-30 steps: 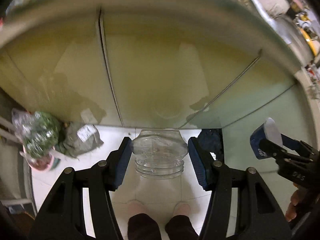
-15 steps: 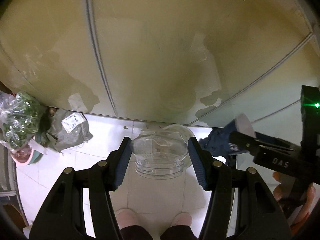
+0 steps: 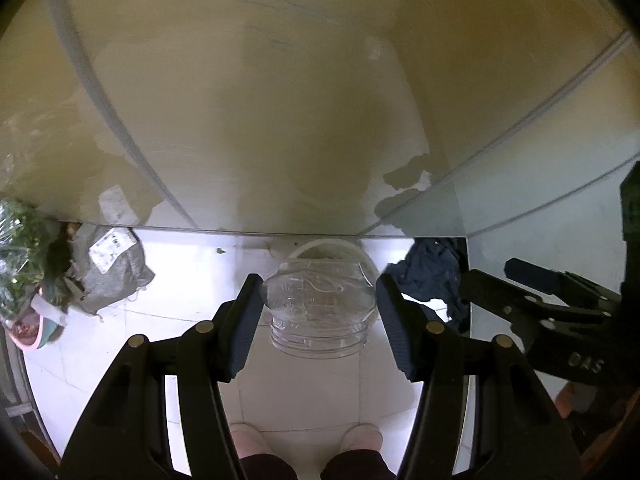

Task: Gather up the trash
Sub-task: 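Open both grippers over the bin, dropping the jar and cup, then raise both tools back up to the floral mat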

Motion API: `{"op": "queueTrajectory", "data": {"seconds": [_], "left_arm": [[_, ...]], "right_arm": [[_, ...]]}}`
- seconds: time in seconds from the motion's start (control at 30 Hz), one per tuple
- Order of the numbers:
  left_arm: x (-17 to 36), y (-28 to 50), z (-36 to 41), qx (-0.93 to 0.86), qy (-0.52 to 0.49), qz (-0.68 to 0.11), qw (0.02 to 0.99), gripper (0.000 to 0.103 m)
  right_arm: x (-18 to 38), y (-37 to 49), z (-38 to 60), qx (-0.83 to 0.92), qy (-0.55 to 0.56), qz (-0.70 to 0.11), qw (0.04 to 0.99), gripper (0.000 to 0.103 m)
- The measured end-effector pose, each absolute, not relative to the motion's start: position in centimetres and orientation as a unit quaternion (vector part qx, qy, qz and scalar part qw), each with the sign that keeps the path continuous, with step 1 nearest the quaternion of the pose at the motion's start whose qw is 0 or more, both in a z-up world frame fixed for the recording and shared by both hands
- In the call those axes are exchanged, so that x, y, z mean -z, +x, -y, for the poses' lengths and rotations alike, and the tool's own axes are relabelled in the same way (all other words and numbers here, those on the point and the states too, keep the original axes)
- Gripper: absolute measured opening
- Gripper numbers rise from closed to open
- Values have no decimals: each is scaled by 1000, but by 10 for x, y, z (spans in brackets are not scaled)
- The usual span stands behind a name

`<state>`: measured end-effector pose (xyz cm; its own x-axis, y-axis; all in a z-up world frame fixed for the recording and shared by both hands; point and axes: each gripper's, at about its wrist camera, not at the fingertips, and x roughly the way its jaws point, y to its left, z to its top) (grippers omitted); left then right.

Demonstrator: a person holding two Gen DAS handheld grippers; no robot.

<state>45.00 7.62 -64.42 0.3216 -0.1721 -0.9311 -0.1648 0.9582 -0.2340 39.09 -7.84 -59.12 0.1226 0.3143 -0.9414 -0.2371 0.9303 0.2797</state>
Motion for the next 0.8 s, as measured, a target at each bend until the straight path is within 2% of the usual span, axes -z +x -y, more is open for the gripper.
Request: {"op": "queueTrajectory", "data": {"seconds": [0.27,0.47,0.67,0.8], "left_arm": [[650,468,-51,39,-152,-600,785,58],[626,462,-43,48,-134,-597,789,58],[565,447,-45,47,-124,-585,800,58],[499,434,-51,46,-115,-568,813,58]], "right_arm": [[568,388,104,-155,23,-624,766,80],[538,383,110,-149,24,-609,779,80],[488,377,110,-146,26,-593,792,80],[439,371,109,-147,21,-577,803,80]]}}
